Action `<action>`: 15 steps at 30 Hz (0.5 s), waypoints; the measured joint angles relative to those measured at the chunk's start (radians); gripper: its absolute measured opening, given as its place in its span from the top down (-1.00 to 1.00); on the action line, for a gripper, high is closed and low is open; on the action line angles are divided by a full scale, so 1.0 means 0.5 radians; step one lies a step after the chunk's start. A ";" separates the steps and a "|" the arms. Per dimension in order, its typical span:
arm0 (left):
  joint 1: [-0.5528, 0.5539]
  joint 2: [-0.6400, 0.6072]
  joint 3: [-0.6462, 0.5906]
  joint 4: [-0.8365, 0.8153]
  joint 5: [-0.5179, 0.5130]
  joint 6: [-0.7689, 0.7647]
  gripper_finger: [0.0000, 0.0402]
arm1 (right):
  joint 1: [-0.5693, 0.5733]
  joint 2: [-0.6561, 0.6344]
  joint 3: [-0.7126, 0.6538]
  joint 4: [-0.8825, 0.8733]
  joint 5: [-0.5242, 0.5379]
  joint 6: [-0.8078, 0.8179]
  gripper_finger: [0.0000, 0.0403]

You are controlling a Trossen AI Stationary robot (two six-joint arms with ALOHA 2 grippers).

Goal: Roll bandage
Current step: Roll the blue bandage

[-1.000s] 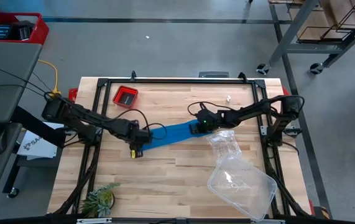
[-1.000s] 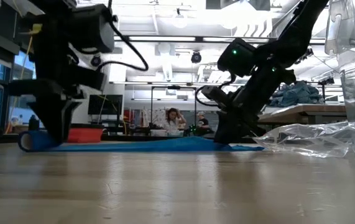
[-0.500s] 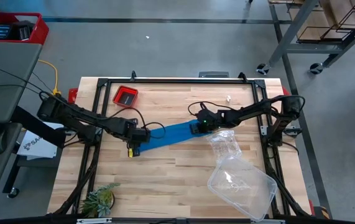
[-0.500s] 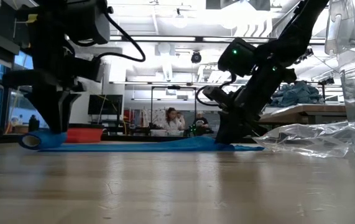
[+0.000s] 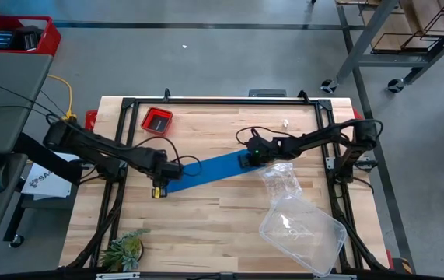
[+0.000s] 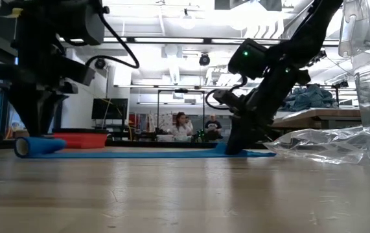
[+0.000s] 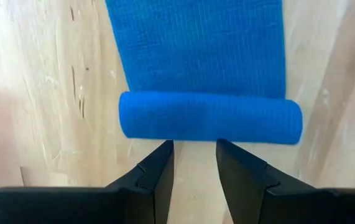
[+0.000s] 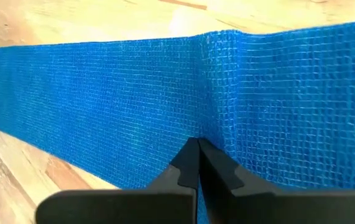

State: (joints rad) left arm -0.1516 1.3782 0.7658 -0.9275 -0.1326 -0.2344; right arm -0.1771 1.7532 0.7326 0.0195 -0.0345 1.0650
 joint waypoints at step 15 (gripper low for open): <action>0.000 -0.313 0.002 0.314 -0.044 -0.080 0.43 | -0.003 -0.026 -0.002 -0.026 -0.003 -0.021 1.00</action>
State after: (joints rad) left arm -0.1516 1.2217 0.7669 -0.7704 -0.1547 -0.2746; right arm -0.1787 1.7403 0.7316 0.0067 -0.0360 1.0546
